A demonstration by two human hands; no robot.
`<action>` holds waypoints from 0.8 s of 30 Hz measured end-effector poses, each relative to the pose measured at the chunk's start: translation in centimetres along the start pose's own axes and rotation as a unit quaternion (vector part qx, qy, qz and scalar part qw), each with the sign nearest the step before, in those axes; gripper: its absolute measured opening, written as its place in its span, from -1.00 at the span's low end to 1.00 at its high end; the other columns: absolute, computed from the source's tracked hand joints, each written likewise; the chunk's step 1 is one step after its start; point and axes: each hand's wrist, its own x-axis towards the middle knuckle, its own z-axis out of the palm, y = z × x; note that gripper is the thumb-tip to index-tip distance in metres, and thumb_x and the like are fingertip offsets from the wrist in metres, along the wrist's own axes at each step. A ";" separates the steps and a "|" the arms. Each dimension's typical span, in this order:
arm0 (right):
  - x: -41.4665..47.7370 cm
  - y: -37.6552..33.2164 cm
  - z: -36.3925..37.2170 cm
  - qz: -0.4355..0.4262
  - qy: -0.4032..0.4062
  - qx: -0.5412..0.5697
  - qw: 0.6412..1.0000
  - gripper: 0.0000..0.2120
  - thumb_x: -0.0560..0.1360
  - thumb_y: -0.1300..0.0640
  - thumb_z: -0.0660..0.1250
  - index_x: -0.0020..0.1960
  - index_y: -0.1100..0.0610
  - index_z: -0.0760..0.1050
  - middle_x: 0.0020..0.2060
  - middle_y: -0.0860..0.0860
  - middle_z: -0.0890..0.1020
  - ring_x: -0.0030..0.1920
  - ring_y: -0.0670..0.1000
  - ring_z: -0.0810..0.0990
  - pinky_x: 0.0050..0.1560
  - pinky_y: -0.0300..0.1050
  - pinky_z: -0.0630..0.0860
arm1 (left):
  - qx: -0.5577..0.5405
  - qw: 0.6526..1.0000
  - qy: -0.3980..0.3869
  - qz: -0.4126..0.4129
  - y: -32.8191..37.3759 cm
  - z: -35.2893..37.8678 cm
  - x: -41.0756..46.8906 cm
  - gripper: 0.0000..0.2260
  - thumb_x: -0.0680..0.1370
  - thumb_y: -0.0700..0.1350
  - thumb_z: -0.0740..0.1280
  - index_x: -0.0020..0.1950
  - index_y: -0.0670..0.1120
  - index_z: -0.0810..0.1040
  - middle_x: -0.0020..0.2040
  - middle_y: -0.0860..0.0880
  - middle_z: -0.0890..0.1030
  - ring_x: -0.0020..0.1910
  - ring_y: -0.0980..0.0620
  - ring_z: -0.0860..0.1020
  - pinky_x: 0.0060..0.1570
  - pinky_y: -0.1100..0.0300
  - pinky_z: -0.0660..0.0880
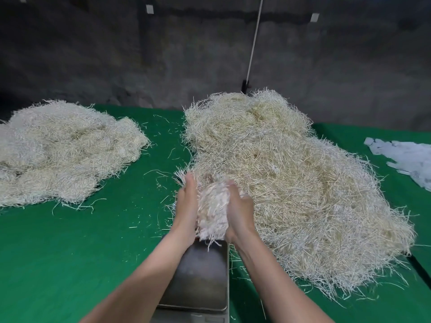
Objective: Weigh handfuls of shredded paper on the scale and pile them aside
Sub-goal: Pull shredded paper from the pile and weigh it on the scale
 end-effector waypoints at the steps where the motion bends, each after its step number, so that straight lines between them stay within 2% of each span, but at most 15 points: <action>1: 0.7 -0.1 -0.3 0.013 0.021 0.017 1.000 -0.47 0.55 -0.11 0.22 0.40 0.15 0.21 0.18 0.20 0.52 0.04 -0.07 0.58 0.16 0.06 0.53 | -0.051 0.994 -0.046 -0.081 -0.6 -0.5 -0.4 -0.11 0.31 0.51 0.02 0.52 0.02 0.17 0.49 -0.08 0.27 0.45 -0.15 0.26 0.38 -0.25 0.20; 2: 1.2 -0.2 -0.5 0.014 0.040 0.010 0.999 -0.41 0.57 -0.07 0.20 0.47 0.19 0.12 0.19 0.21 0.51 -0.01 -0.03 0.54 0.29 0.16 0.38 | -0.085 0.983 -0.098 -0.129 -1.4 -0.7 -1.1 -0.15 0.31 0.52 0.02 0.52 0.14 0.16 0.49 0.00 0.27 0.47 -0.10 0.24 0.37 -0.26 0.18; 3: 1.3 -0.2 -0.5 -0.008 0.042 -0.010 0.999 -0.44 0.59 -0.01 0.18 0.49 0.19 0.10 0.16 0.14 0.52 -0.09 -0.10 0.50 0.34 0.11 0.34 | -0.112 0.973 -0.146 -0.141 -2.0 -0.6 -1.8 -0.26 0.35 0.49 0.02 0.48 0.21 0.21 0.44 0.05 0.33 0.44 -0.08 0.30 0.33 -0.25 0.26; 5: 0.3 0.3 0.0 -0.100 0.038 -0.127 0.986 -0.62 0.62 0.13 0.15 0.41 0.12 0.22 0.24 0.02 0.45 -0.01 -0.13 0.50 0.20 -0.22 0.45 | -0.166 0.967 -0.156 -0.115 -2.4 0.5 -2.5 -0.48 0.43 0.38 0.12 0.25 0.16 0.53 0.22 0.04 0.56 0.19 -0.03 0.57 0.11 -0.07 0.53; 6: -0.2 1.0 0.0 -0.152 0.040 -0.209 0.965 -0.65 0.62 0.18 0.13 0.39 0.11 0.24 0.30 0.02 0.40 0.15 -0.12 0.46 0.19 -0.31 0.41 | -0.177 0.972 -0.114 -0.108 -2.2 1.0 -2.2 -0.55 0.45 0.31 0.21 0.13 0.04 0.59 0.07 -0.04 0.66 0.02 -0.05 0.65 -0.05 0.04 0.59; 8: -1.2 3.1 0.1 -0.233 -0.013 -0.358 0.904 -0.52 0.60 0.22 0.09 0.50 0.07 0.12 0.46 -0.01 0.21 0.46 -0.05 0.17 0.46 -0.17 0.13 | -0.162 0.983 0.018 -0.082 -1.2 1.3 -0.9 -0.67 0.50 0.13 0.34 0.01 -0.14 0.56 -0.12 -0.12 0.69 -0.21 -0.06 0.67 -0.33 0.24 0.55; 9: -1.8 3.9 0.3 -0.238 -0.064 -0.389 0.888 -0.44 0.58 0.19 0.07 0.53 0.00 0.01 0.51 -0.06 0.09 0.51 -0.09 -0.01 0.51 -0.12 -0.05 | -0.133 0.986 0.080 -0.062 -0.7 1.2 -0.4 -0.72 0.52 0.07 0.36 -0.01 -0.15 0.55 -0.12 -0.12 0.68 -0.24 -0.04 0.66 -0.37 0.34 0.51; 11: -2.6 4.0 0.9 -0.197 -0.137 -0.332 0.912 -0.35 0.51 0.03 0.08 0.52 -0.16 -0.12 0.53 -0.18 -0.05 0.49 -0.21 -0.12 0.50 -0.12 -0.14 | -0.098 0.988 0.119 -0.021 -0.8 0.7 0.3 -0.72 0.58 0.00 0.30 0.17 -0.16 0.53 0.06 -0.14 0.64 -0.14 -0.03 0.63 -0.28 0.39 0.46; 14: -0.7 1.6 0.6 -0.170 -0.078 -0.267 0.945 -0.45 0.59 -0.20 0.04 0.51 -0.24 -0.10 0.52 -0.20 -0.02 0.50 -0.15 -0.02 0.50 0.00 -0.01 | 0.015 0.997 0.072 0.040 -2.9 1.5 -1.1 -0.71 0.60 0.05 0.23 0.16 -0.12 0.56 0.04 -0.01 0.64 -0.09 0.02 0.61 -0.27 0.36 0.47; 16: 0.0 1.0 0.4 -0.161 -0.070 -0.253 0.952 -0.52 0.63 -0.14 0.01 0.50 -0.23 -0.03 0.49 -0.20 0.08 0.45 -0.18 0.16 0.43 -0.15 0.15 | 0.041 0.997 0.050 0.047 -2.9 1.8 -1.2 -0.64 0.59 0.13 0.20 0.18 -0.09 0.57 0.05 0.07 0.60 -0.10 0.18 0.58 -0.21 0.40 0.42; 18: -1.0 2.1 1.4 -0.181 -0.087 -0.288 0.936 -0.53 0.61 -0.19 -0.03 0.50 -0.24 -0.01 0.41 -0.27 0.17 0.30 -0.40 0.28 0.28 -0.43 0.23 | 0.009 0.996 0.061 0.061 -1.7 1.2 -0.3 -0.66 0.60 0.10 0.20 -0.07 -0.12 0.61 -0.18 0.04 0.65 -0.33 0.20 0.58 -0.37 0.44 0.41; 19: -1.6 3.0 1.9 -0.189 -0.091 -0.306 0.928 -0.50 0.57 -0.26 -0.08 0.50 -0.26 -0.01 0.41 -0.29 0.17 0.31 -0.40 0.25 0.29 -0.46 0.17 | 0.007 0.993 0.090 0.069 -1.0 0.9 0.1 -0.62 0.61 0.08 0.19 -0.22 -0.17 0.53 -0.33 -0.02 0.59 -0.42 0.11 0.54 -0.47 0.42 0.36; 20: -2.0 3.5 2.3 -0.188 -0.093 -0.311 0.927 -0.44 0.52 -0.34 -0.12 0.49 -0.28 -0.01 0.41 -0.28 0.20 0.34 -0.34 0.24 0.32 -0.45 0.12 | 0.006 0.991 0.110 0.079 -0.5 0.7 0.2 -0.59 0.62 0.08 0.17 -0.29 -0.18 0.44 -0.40 -0.06 0.51 -0.45 0.04 0.48 -0.54 0.39 0.32; 22: -1.5 3.6 2.2 -0.167 -0.088 -0.282 0.941 -0.35 0.46 -0.44 -0.11 0.49 -0.25 0.03 0.38 -0.15 0.35 0.30 -0.16 0.40 0.30 -0.28 0.32 | 0.026 0.991 0.111 0.071 -0.6 0.8 -0.4 -0.60 0.63 0.11 0.13 -0.30 -0.11 0.42 -0.41 0.00 0.51 -0.44 0.10 0.48 -0.54 0.40 0.34; 24: -0.5 2.6 1.7 -0.150 -0.087 -0.266 0.948 -0.46 0.56 -0.29 -0.01 0.50 -0.19 0.07 0.46 -0.06 0.29 0.40 -0.08 0.32 0.41 -0.03 0.29 | 0.034 0.997 0.059 0.037 -0.8 1.0 -1.0 -0.68 0.61 0.16 0.12 -0.17 0.02 0.51 -0.31 0.17 0.59 -0.34 0.28 0.54 -0.41 0.44 0.39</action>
